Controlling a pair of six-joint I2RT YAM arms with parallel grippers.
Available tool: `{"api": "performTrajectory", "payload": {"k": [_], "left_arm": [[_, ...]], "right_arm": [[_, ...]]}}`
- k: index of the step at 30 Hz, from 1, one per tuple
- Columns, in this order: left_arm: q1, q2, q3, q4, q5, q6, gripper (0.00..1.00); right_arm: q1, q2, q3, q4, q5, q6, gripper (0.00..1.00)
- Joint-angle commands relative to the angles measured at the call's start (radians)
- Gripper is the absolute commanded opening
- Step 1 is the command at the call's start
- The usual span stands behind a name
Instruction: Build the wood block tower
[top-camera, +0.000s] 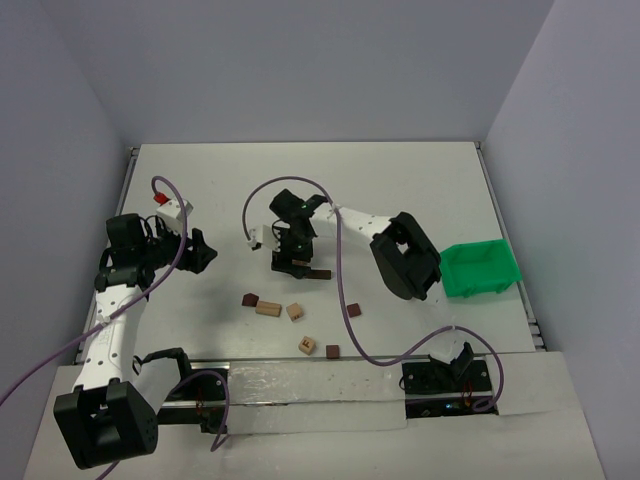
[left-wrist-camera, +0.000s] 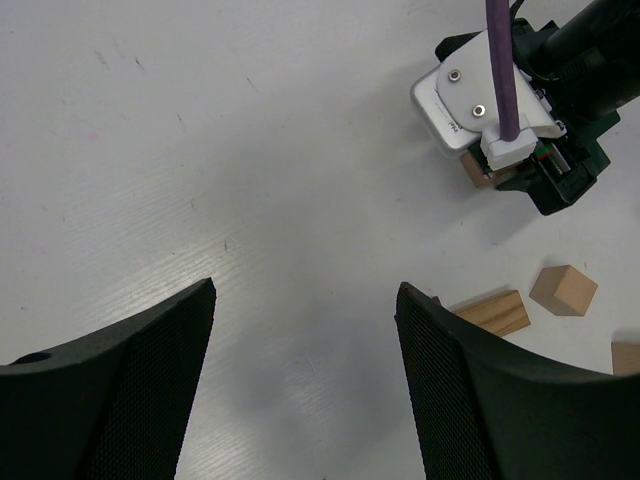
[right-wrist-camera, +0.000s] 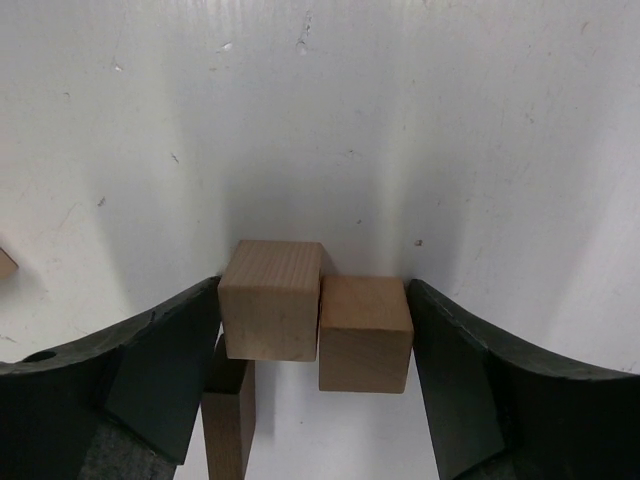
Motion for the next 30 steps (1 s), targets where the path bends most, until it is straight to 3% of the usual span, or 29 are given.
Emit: {"api": "performTrajectory", "payload": {"k": [1,12,18,22,26,28,30], "left_arm": [[0.009,-0.003,0.038,0.021,0.036,-0.006,0.8],[0.009,-0.002,0.049,0.022,0.042,-0.013,0.81],[0.008,-0.005,0.052,0.02,0.052,-0.017,0.82],[0.007,-0.005,0.056,0.026,0.052,-0.02,0.81],[0.007,-0.006,0.058,0.027,0.048,-0.017,0.81],[0.007,-0.004,0.058,0.029,0.049,-0.017,0.81],[0.007,-0.002,0.057,0.03,0.053,-0.021,0.81]], "right_arm": [[0.0,-0.021,-0.013,-0.034,-0.01,0.015,0.96],[-0.001,-0.146,0.039,-0.035,0.003,0.125,1.0],[-0.022,-0.302,0.039,0.003,-0.013,0.289,1.0],[-0.061,-0.408,-0.056,0.098,0.003,0.46,0.99],[-0.093,-0.451,-0.195,0.173,0.051,0.516,0.82],[-0.114,-0.451,-0.279,0.201,0.059,0.508,0.6],[-0.125,-0.436,-0.311,0.208,0.061,0.496,0.44]]}}
